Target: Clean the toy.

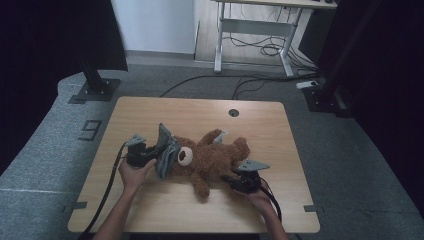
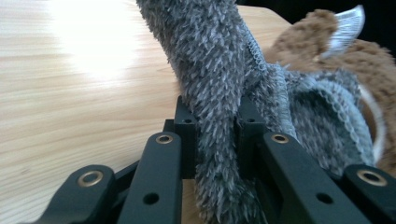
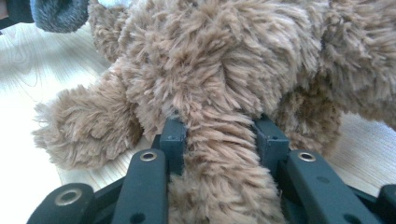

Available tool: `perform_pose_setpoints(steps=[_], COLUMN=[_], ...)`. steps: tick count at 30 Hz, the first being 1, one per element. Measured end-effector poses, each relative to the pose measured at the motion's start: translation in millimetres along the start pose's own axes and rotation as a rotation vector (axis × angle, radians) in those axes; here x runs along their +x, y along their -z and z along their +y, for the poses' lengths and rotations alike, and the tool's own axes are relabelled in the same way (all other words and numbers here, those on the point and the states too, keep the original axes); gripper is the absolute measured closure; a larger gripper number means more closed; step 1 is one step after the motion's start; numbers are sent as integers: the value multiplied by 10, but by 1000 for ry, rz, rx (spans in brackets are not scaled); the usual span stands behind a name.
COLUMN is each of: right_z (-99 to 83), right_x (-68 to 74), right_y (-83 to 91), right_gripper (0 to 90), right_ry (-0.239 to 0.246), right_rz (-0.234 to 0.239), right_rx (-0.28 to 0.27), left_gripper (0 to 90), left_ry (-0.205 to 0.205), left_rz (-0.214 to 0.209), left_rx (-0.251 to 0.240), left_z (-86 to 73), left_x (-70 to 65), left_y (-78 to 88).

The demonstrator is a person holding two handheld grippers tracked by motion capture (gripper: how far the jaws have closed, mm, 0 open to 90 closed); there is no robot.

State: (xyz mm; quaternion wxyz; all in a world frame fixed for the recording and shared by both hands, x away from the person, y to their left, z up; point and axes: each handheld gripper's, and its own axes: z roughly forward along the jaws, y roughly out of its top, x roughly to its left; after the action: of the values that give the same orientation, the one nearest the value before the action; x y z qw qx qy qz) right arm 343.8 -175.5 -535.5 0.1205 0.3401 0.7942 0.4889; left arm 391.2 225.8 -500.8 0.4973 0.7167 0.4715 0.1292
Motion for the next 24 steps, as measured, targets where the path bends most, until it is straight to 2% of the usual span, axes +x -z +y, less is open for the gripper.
perform_pose_setpoints(steps=[1,2,3,4,5,6,8,10,12,14,16,20,22,24], right_z=[-4,-4,-7,-7,-6,-6,-8,-8,-10,-15,-14,-15,-15,-15], right_x=[-7,-7,-11,-11,-14,-14,-16,-15,-19,-28,-31,-26,-27,-30], right_y=[4,4,4,4,3,3,4,5,8,10,8,8,6,5], right_gripper=[636,636,636,636,636,636,636,636,636,636,636,635,636,636], right_ry=[-4,-4,-6,-6,-8,-8,-7,-9,-10,-19,-20,-20,-21,-22], right_rz=[3,3,5,5,6,6,6,5,6,9,11,10,10,11], right_rx=[0,0,-2,-2,-1,-1,-1,-2,-2,-4,-5,-5,-5,-6], left_gripper=[759,759,760,760,761,761,761,761,762,762,758,757,757,759], left_ry=[20,20,60,70,58,51,53,50,43,22,-11,-41,-56,-94], left_rz=[27,27,14,7,15,16,3,3,2,2,22,20,14,26], left_rx=[11,11,31,50,87,103,109,94,41,-5,-26,-7,24,48], left_z=[-61,-61,-132,-178,-252,-288,-337,-283,-179,-47,84,247,259,235], left_x=[109,109,190,219,230,229,228,233,224,188,131,70,39,-5], left_y=[33,33,6,-21,-69,-92,-122,-87,-7,63,75,-74,-168,-226])
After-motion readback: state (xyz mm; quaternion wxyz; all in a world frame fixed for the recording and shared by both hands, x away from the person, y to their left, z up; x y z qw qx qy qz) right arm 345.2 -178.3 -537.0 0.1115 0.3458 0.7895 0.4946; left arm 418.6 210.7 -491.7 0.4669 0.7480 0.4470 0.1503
